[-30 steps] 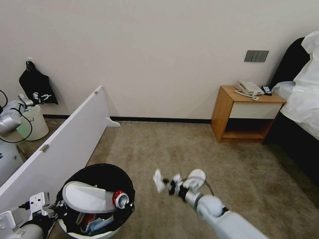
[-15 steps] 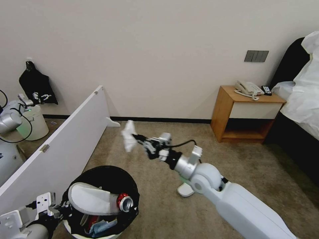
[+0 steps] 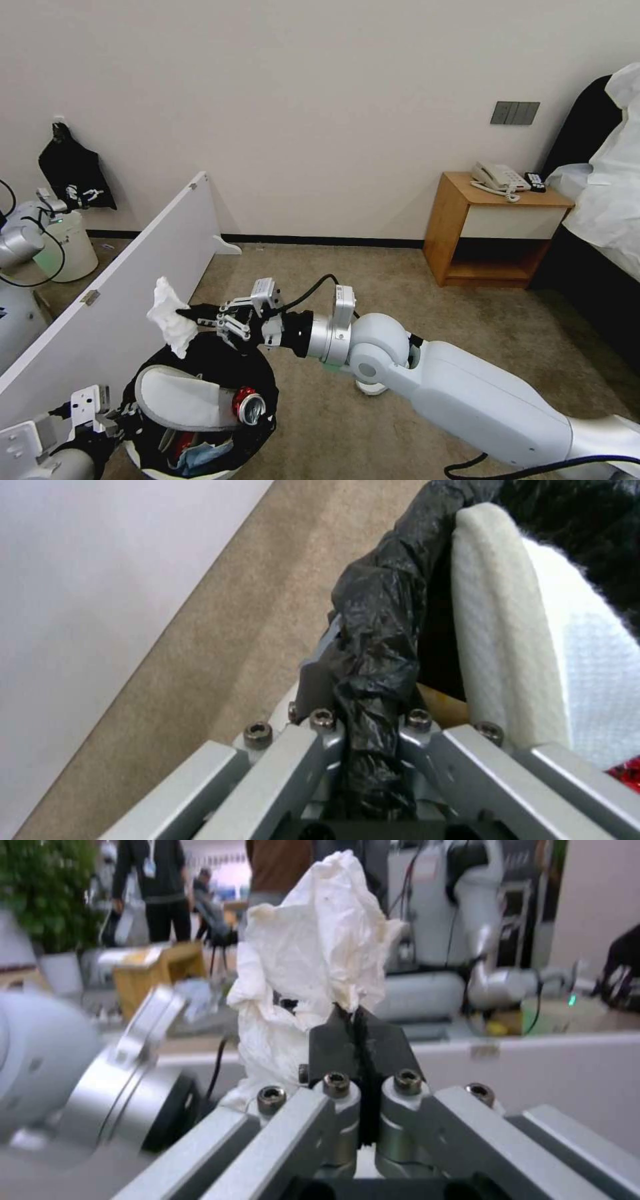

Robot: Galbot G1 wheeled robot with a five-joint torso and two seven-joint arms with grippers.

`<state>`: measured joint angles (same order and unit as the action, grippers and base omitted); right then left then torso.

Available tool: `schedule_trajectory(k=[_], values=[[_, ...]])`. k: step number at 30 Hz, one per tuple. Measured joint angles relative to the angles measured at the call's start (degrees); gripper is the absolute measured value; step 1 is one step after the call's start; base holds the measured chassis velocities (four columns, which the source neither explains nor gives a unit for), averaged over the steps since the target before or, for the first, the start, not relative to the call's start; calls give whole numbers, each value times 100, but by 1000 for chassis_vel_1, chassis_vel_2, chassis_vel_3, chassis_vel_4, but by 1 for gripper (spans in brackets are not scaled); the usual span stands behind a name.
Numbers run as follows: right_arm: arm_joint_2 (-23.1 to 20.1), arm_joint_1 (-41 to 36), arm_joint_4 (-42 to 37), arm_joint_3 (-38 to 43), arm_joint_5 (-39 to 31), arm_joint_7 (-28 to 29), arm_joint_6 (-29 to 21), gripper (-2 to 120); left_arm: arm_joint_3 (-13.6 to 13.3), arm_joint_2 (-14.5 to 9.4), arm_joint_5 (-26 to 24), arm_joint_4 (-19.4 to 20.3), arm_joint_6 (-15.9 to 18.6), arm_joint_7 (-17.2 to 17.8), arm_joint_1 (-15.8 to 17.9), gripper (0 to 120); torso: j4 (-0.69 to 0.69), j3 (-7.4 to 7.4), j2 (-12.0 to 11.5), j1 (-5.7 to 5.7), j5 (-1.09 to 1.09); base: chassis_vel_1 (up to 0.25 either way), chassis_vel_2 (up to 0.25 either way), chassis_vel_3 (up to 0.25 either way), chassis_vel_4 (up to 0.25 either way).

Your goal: Pick up the trash bin, then pick up the garbage from the floor and place it into the trash bin.

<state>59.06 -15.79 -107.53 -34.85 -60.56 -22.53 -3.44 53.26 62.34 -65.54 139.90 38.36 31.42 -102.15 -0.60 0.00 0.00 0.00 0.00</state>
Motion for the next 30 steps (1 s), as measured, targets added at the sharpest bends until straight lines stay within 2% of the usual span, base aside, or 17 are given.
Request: schedule_trajectory(k=[10,21,23,26,28,30], values=[[-525,-12,-123,-329,70,62,-330,0,20,14,-1,18,0,-2,26,2,-2,0,0,0,0,0,0,0,0],[-619,-197,-42,-437,264,179,-447,1,11,26,-15,77,0,13,48,2,-1,0,0,0,-1,0,0,0,0],[-563,-280,9,-449,300,252,-511,13,-1,29,-39,97,0,28,53,2,-2,0,0,0,0,0,0,0,0],[-518,-286,42,-482,307,296,-547,18,-19,35,-55,110,0,39,59,2,-1,0,0,0,0,0,0,0,0],[-462,-282,92,-535,317,331,-574,30,-43,41,-87,126,4,48,60,2,-1,0,0,0,-1,0,0,0,0],[-445,-274,111,-552,321,334,-581,35,-46,44,-105,132,7,53,59,2,-2,0,0,0,-1,0,0,0,0]])
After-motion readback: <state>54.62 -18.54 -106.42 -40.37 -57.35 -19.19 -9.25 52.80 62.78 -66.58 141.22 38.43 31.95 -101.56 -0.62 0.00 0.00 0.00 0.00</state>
